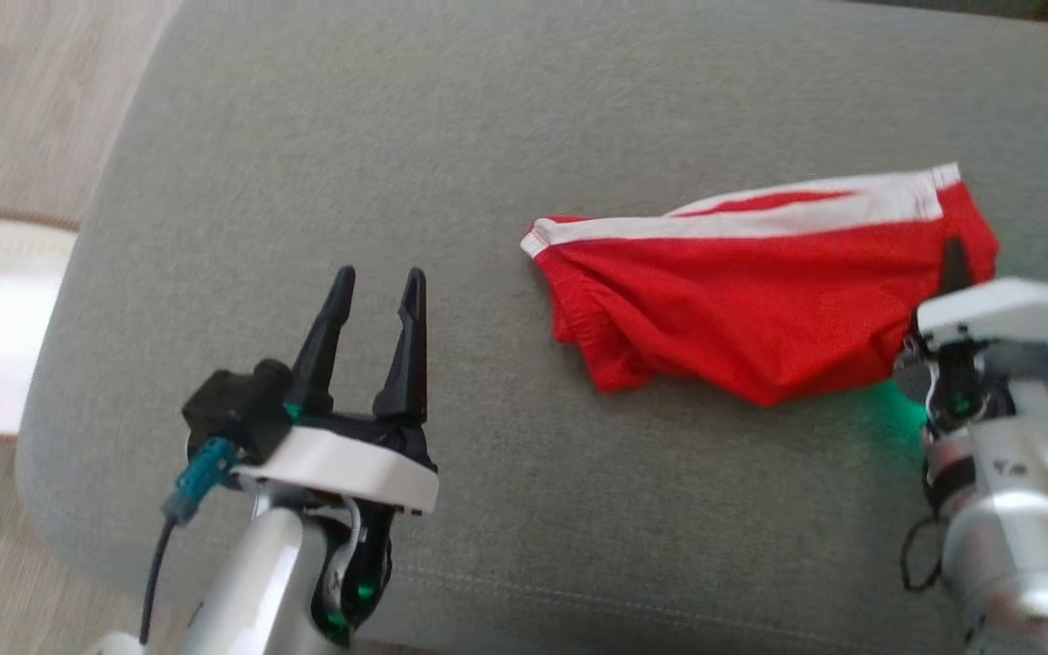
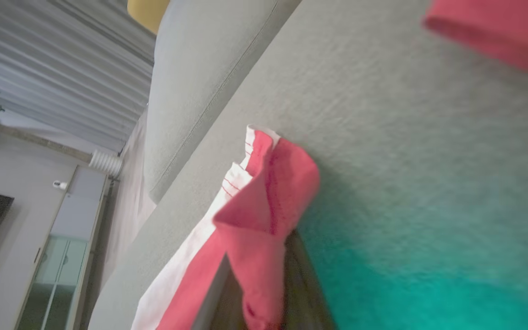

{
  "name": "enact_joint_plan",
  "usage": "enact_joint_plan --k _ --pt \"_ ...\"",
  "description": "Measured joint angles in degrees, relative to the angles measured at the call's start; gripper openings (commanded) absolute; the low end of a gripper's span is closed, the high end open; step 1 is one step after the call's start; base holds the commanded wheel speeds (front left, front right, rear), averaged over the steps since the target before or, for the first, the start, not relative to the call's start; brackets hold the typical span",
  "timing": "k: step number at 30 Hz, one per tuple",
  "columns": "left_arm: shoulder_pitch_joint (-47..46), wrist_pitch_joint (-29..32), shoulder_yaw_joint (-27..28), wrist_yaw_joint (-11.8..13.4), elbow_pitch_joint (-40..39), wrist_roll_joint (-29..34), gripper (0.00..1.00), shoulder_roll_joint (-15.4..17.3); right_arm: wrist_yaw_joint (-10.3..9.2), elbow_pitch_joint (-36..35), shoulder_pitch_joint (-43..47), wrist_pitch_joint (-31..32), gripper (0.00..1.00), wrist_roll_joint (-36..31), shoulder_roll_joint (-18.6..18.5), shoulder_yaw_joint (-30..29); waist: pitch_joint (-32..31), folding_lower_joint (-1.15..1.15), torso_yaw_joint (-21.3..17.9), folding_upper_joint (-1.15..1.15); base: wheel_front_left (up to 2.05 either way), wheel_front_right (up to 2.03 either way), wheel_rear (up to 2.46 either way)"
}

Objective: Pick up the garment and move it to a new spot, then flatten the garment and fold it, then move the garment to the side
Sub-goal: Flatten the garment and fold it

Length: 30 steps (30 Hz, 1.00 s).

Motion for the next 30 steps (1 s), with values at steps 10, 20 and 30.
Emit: enact_joint_plan --k 10,20,30 --pt "4.11 0.00 0.30 -0.19 0.52 1.18 1.00 0.02 0.00 -6.05 14.88 -6.48 0.00 12.55 0.26 2.64 -6.15 0.00 -3.37 0.00 0.00 0.00 0.00" --pt "6.07 0.00 0.92 -0.24 0.51 1.85 1.00 0.05 0.00 -9.91 17.74 -7.25 0.00 17.83 0.45 9.40 -7.74 0.00 -3.47 0.00 0.00 0.00 0.00" --pt "6.57 0.00 0.76 -0.45 1.33 2.26 1.00 0.07 0.00 -17.29 17.60 -8.60 0.00 24.28 0.51 18.17 -9.70 0.00 -0.52 0.00 0.00 0.00 0.00"
